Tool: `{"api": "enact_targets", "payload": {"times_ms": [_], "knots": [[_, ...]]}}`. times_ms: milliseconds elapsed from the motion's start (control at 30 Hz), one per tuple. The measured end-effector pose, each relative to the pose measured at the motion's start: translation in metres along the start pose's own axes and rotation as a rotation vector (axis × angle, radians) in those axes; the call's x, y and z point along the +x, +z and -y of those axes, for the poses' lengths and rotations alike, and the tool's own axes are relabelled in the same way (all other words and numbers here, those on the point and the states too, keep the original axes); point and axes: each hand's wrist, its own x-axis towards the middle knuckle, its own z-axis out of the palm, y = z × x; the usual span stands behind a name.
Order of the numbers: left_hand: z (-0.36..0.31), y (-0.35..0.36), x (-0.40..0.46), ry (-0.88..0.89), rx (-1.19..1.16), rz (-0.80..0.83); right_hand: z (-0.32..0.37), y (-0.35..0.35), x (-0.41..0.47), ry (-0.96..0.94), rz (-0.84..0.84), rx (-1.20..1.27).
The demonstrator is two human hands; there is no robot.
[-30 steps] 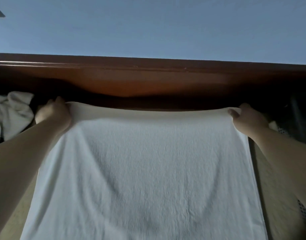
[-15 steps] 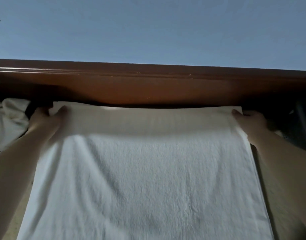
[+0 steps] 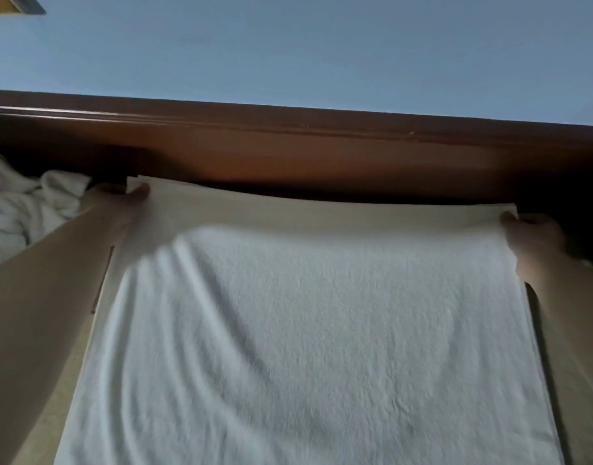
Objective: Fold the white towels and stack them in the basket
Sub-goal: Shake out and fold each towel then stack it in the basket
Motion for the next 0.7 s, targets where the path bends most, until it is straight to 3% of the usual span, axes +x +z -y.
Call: {"api": "enact_targets", "payload": {"times_ms": [100, 167, 233, 367, 433, 533, 700], "knots": [[0.002, -0.007, -0.009, -0.01, 0.017, 0.04, 0.004, 0.005, -0.013, -0.046, -0.038, -0.075], [0.005, -0.013, -0.02, -0.026, -0.013, 0.122, 0.005, 0.01, -0.039, -0.079, -0.131, -0.269], [0.013, -0.023, -0.038, -0.058, -0.007, 0.197, 0.006, 0.015, -0.085, -0.217, -0.198, -0.369], [0.058, -0.053, -0.073, -0.196, 0.178, 0.263, -0.014, 0.04, -0.194, -0.691, 0.063, -0.401], [0.083, -0.07, -0.088, -0.248, 0.245, 0.323, -0.021, 0.057, -0.24, -0.787, 0.253, -0.532], [0.108, -0.096, -0.116, -0.241, 0.332, 0.418, -0.023, 0.074, -0.271, -0.724, 0.443, -0.798], [0.148, -0.115, -0.154, -0.098, 0.32, 0.346, -0.004, 0.072, -0.258, -0.663, 0.538, -0.805]]}}
